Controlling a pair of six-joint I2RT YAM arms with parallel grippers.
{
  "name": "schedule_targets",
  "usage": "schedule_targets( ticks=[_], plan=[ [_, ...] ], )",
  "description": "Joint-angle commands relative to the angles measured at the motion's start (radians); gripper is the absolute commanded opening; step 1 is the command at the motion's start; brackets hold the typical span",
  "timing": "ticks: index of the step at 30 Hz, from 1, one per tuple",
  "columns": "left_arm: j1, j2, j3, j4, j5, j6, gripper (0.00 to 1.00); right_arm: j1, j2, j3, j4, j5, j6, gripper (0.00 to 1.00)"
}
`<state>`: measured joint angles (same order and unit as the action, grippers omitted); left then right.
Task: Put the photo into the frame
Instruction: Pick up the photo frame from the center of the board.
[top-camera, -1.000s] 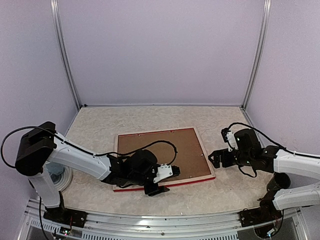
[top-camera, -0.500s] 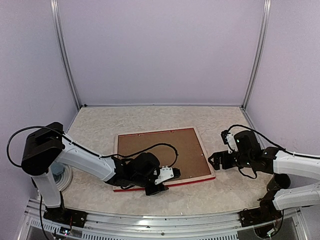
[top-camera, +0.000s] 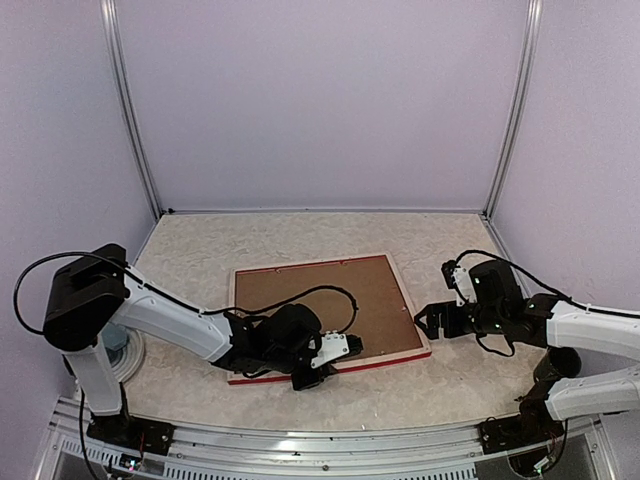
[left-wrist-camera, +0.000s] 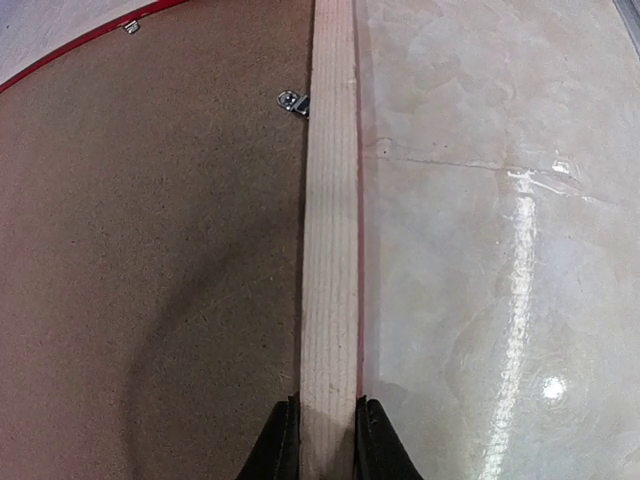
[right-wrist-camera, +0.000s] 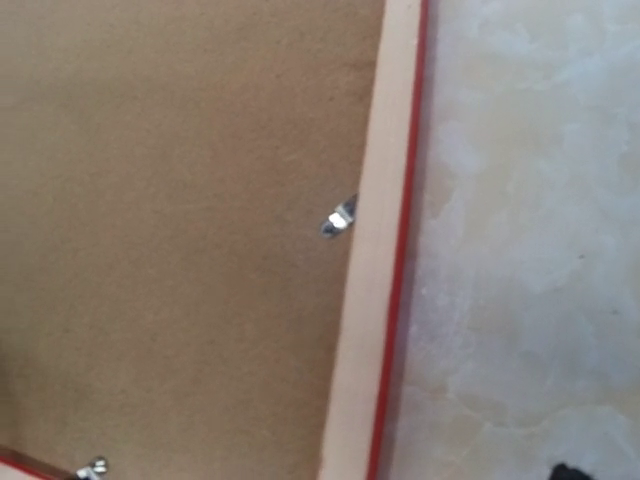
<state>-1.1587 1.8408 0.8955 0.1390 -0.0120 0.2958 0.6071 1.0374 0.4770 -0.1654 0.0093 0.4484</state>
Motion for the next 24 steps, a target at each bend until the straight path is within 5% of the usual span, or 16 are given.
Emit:
schedule_targets(
  ticks=[1, 11, 24],
  plan=[
    [0.004, 0.02, 0.042, -0.034, 0.006, -0.012, 0.12, -0.021, -0.016, 0.0, 0.023, -0.059, 0.039, 0.99],
    [0.004, -0.029, 0.109, -0.096, 0.006, -0.011, 0.0, -0.053, -0.014, -0.063, 0.101, -0.163, 0.146, 0.99],
    [-0.012, -0.103, 0.174, -0.172, -0.034, 0.002, 0.0, -0.132, 0.022, -0.144, 0.204, -0.342, 0.269, 0.99]
  ],
)
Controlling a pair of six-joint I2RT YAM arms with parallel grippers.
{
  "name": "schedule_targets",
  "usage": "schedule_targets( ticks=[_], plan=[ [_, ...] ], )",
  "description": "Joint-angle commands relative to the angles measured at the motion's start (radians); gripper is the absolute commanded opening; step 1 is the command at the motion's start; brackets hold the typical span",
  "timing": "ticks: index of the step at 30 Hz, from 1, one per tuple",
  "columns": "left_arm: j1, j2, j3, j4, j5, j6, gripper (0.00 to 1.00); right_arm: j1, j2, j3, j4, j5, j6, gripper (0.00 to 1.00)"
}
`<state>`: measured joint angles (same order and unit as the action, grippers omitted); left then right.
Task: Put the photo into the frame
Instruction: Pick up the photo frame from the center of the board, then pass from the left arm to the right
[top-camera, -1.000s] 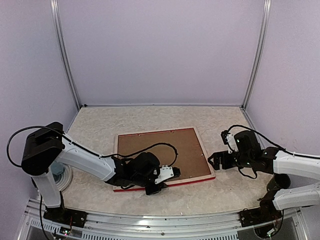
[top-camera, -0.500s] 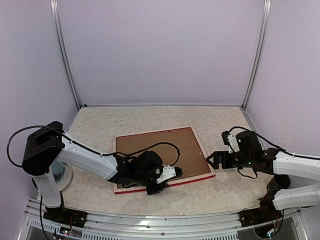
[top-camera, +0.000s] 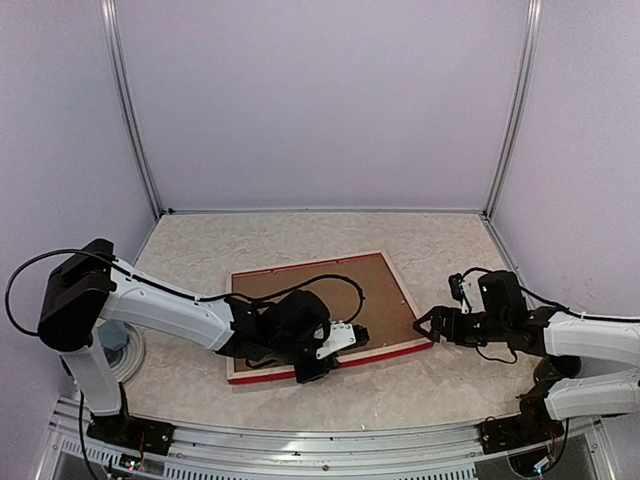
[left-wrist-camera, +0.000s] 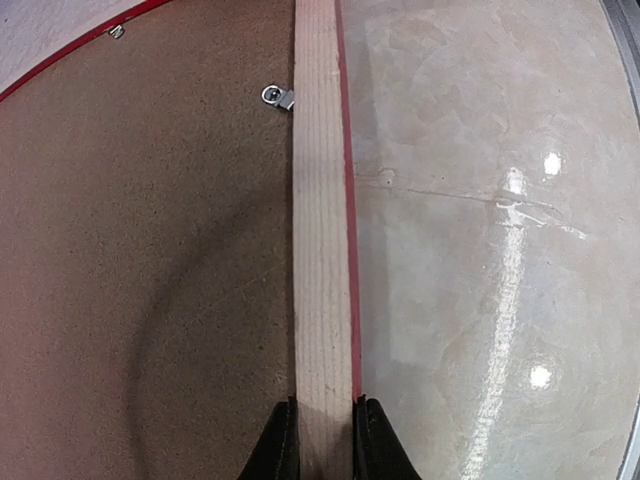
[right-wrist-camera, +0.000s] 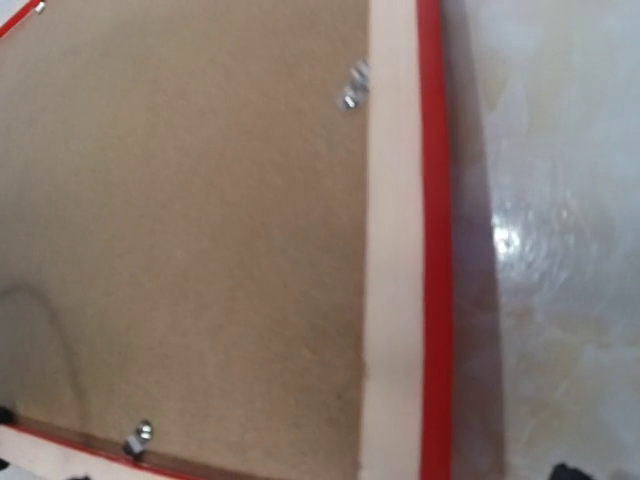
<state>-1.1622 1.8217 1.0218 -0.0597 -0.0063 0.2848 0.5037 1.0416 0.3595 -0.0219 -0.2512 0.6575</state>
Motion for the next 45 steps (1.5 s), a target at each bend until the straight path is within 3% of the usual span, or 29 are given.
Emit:
schedule_targets(
  ticks=[1, 12, 19, 26, 32, 35, 38, 43, 45],
  plan=[
    [-0.01, -0.091, 0.047, 0.026, -0.041, 0.013, 0.0, -0.036, 0.022, -0.034, 0.07, -0.098, 0.071, 0.99],
    [-0.05, -0.138, 0.047, 0.007, -0.091, 0.023, 0.0, -0.109, 0.067, -0.155, 0.452, -0.379, 0.322, 0.95],
    [-0.065, -0.149, 0.024, 0.019, -0.104, 0.013, 0.0, -0.117, 0.147, -0.212, 0.739, -0.454, 0.497, 0.81],
    [-0.067, -0.18, -0.007, 0.043, -0.121, 0.01, 0.0, -0.12, 0.241, -0.297, 0.99, -0.479, 0.6, 0.58],
    [-0.072, -0.187, -0.011, 0.046, -0.13, 0.011, 0.0, -0.12, 0.323, -0.323, 1.16, -0.506, 0.659, 0.24],
    [-0.08, -0.186, -0.014, 0.046, -0.147, 0.015, 0.04, -0.12, 0.336, -0.323, 1.164, -0.502, 0.667, 0.14],
    [-0.088, -0.189, -0.018, 0.047, -0.172, 0.014, 0.15, -0.119, 0.332, -0.328, 1.165, -0.496, 0.683, 0.08],
    [-0.125, -0.219, -0.035, 0.073, -0.304, -0.001, 0.55, -0.119, 0.279, -0.329, 1.103, -0.477, 0.708, 0.06],
    [-0.161, -0.24, -0.051, 0.104, -0.39, 0.001, 0.65, -0.119, 0.237, -0.324, 1.05, -0.469, 0.713, 0.06]
  ],
)
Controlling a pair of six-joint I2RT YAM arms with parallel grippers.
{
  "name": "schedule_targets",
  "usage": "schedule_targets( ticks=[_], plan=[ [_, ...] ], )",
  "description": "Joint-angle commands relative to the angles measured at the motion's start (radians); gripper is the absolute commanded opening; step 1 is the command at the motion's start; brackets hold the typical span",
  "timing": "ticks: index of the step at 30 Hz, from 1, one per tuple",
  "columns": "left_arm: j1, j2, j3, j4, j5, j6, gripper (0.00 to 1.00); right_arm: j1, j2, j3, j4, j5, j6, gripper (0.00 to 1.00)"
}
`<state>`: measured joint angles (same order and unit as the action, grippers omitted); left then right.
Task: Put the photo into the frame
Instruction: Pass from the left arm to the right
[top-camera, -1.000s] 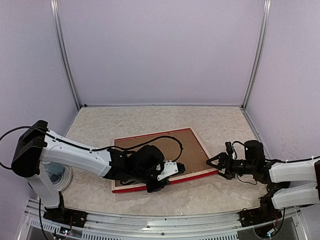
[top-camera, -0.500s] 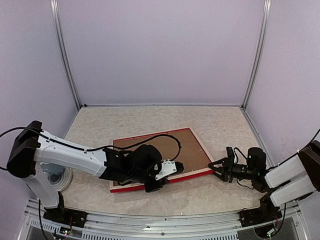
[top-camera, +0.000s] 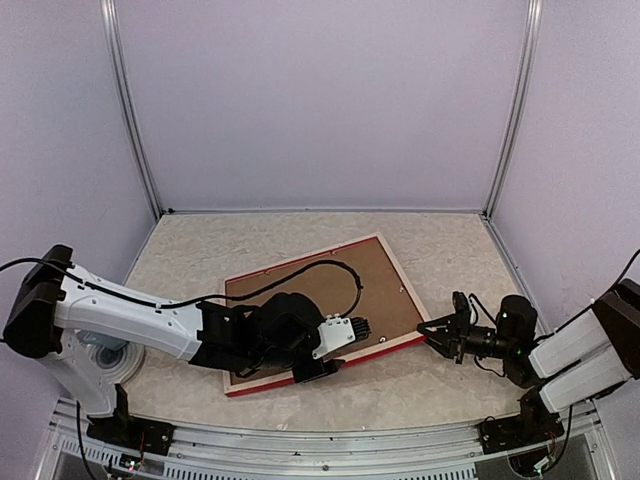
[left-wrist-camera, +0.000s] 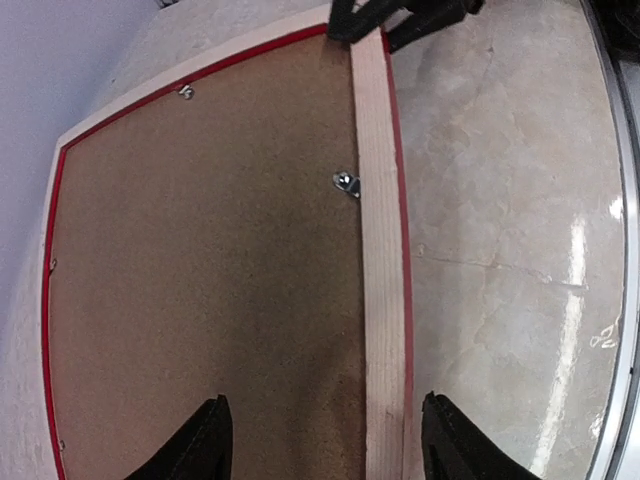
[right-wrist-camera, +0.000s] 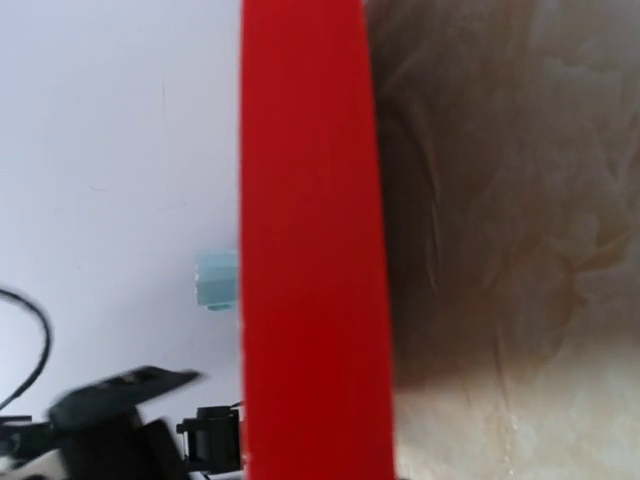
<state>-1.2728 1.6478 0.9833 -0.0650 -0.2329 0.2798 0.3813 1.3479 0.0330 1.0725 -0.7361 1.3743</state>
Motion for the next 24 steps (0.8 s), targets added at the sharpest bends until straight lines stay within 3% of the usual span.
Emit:
schedule_targets(
  ticks=[1, 3, 11, 18, 24],
  plan=[
    [-0.068, -0.073, -0.022, 0.121, -0.21, 0.012, 0.71, 0.004, -0.094, 0.005, -0.077, 0.021, -0.004, 0.06],
    [-0.103, -0.082, -0.038, 0.15, -0.301, 0.021, 0.81, 0.004, -0.149, 0.014, -0.149, 0.035, -0.007, 0.06],
    [-0.235, 0.032, -0.048, 0.239, -0.599, 0.071, 0.99, 0.004, -0.355, 0.057, -0.396, 0.085, -0.012, 0.06],
    [-0.273, 0.239, 0.005, 0.26, -0.766, 0.099, 0.97, 0.005, -0.4, 0.07, -0.447, 0.082, 0.002, 0.07],
    [-0.271, 0.321, 0.015, 0.325, -0.859, 0.141, 0.83, 0.007, -0.427, 0.068, -0.47, 0.086, 0.008, 0.07]
  ],
)
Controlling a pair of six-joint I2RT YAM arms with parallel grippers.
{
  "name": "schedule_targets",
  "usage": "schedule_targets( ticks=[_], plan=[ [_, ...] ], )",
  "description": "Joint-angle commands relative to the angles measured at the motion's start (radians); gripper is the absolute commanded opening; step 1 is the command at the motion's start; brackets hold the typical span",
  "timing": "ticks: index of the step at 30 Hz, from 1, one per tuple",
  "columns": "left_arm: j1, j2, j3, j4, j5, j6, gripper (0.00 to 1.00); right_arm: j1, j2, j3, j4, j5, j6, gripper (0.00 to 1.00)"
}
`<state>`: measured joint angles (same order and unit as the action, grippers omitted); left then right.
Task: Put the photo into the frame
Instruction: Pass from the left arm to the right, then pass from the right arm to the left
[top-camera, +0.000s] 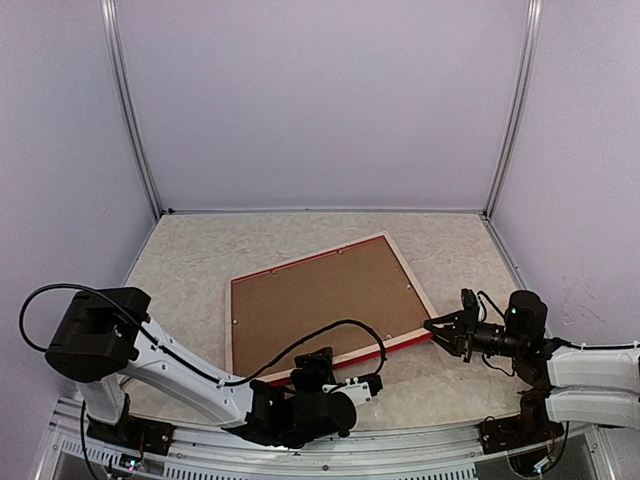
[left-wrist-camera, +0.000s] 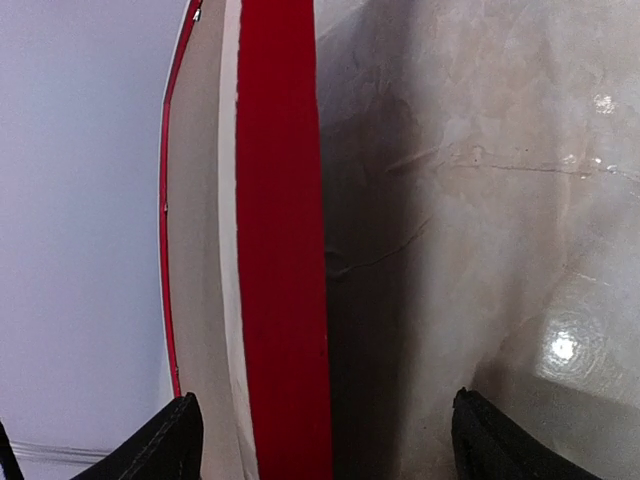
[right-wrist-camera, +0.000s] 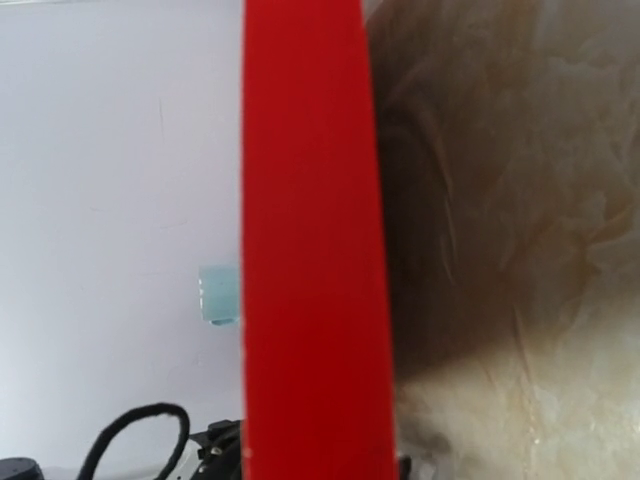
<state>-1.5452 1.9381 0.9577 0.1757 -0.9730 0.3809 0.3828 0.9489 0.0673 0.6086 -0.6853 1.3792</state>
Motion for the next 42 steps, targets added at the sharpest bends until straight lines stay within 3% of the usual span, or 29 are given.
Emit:
schedule_targets(
  ticks=[1, 10, 15, 21, 28, 30, 33, 36, 38, 42],
  plan=[
    [0.002, 0.041, 0.041, 0.107, -0.139, 0.055, 0.8, 0.005, -0.032, 0.034, -0.008, 0.035, 0.004, 0.07],
    [0.018, 0.124, 0.063, 0.154, -0.204, 0.111, 0.61, 0.007, -0.042, 0.031, -0.013, 0.033, 0.008, 0.07],
    [0.033, 0.138, 0.078, 0.164, -0.234, 0.111, 0.43, 0.01, -0.043, 0.021, -0.012, 0.033, 0.008, 0.07],
    [0.046, 0.145, 0.1, 0.167, -0.25, 0.119, 0.32, 0.013, -0.034, 0.011, -0.002, 0.029, 0.009, 0.07],
    [0.051, 0.142, 0.108, 0.171, -0.243, 0.136, 0.01, 0.014, -0.041, 0.012, -0.01, 0.026, 0.014, 0.08],
    [0.051, 0.137, 0.108, 0.172, -0.242, 0.141, 0.0, 0.014, -0.043, 0.015, -0.016, 0.027, 0.012, 0.1],
    [0.051, 0.128, 0.111, 0.172, -0.249, 0.153, 0.0, 0.014, -0.047, 0.021, -0.026, 0.027, 0.004, 0.21],
    [0.052, 0.116, 0.13, 0.133, -0.245, 0.137, 0.0, 0.015, -0.061, 0.056, -0.111, 0.034, -0.057, 0.49],
    [0.056, 0.104, 0.154, 0.081, -0.234, 0.102, 0.0, 0.014, -0.088, 0.079, -0.176, 0.05, -0.103, 0.6],
    [0.07, 0.058, 0.179, 0.037, -0.207, 0.052, 0.0, 0.014, -0.159, 0.117, -0.286, 0.097, -0.166, 0.71]
  ],
)
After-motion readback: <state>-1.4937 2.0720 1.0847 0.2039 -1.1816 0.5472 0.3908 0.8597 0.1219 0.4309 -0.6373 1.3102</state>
